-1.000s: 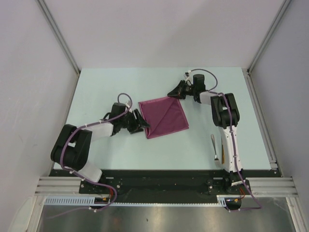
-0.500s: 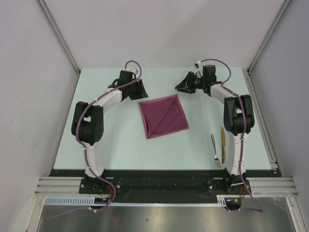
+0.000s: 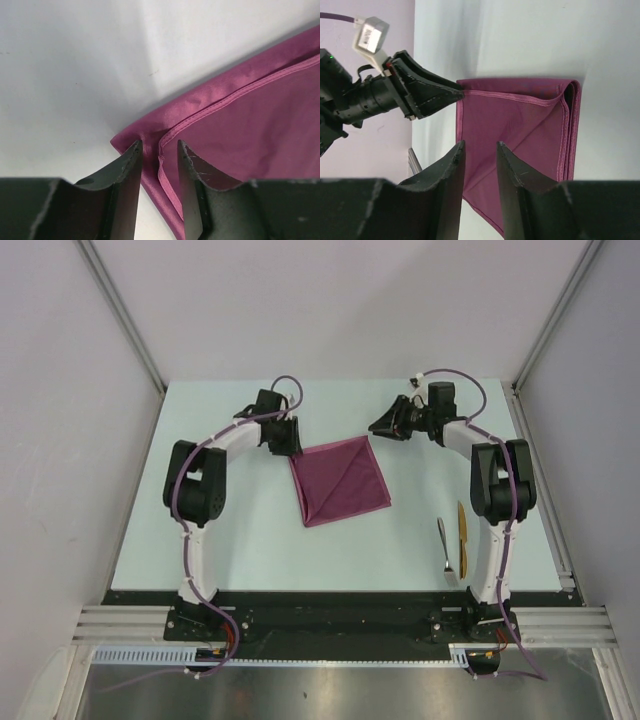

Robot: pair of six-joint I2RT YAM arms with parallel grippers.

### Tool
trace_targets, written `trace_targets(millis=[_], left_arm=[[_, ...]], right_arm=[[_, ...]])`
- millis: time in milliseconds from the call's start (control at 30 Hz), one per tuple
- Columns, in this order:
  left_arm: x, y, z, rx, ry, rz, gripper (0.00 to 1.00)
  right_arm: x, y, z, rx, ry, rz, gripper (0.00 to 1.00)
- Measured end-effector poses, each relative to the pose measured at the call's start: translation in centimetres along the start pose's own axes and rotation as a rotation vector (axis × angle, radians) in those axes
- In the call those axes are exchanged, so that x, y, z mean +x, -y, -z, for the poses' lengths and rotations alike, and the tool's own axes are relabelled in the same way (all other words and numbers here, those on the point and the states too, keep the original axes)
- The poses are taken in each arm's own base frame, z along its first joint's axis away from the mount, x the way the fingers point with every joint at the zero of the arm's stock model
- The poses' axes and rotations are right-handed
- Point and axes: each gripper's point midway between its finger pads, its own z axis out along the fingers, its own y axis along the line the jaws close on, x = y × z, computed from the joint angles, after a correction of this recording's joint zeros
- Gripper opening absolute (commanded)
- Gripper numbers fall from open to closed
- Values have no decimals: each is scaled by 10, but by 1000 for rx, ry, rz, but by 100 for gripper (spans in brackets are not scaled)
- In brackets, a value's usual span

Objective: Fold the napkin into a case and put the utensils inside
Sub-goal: Smooth out the upper triangle-folded napkin at the center of the board.

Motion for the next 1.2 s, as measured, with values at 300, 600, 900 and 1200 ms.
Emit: trace_targets(millis=[300,600,900,1200], left_arm=[[8,-4,-9,0,-43,15,18],[0,-7,-7,11,-13,49,6],[-13,-15,-1,22,23,89,5],[-10,-14,-1,35,17,104,18]], right_arm=[[7,6,-10,-12,-19,-4,32],[33,14,-41,-16,-92,-16,23],[34,26,-60,-26,-108,-18,22],[28,38,-69,-24,-103,-20,22]])
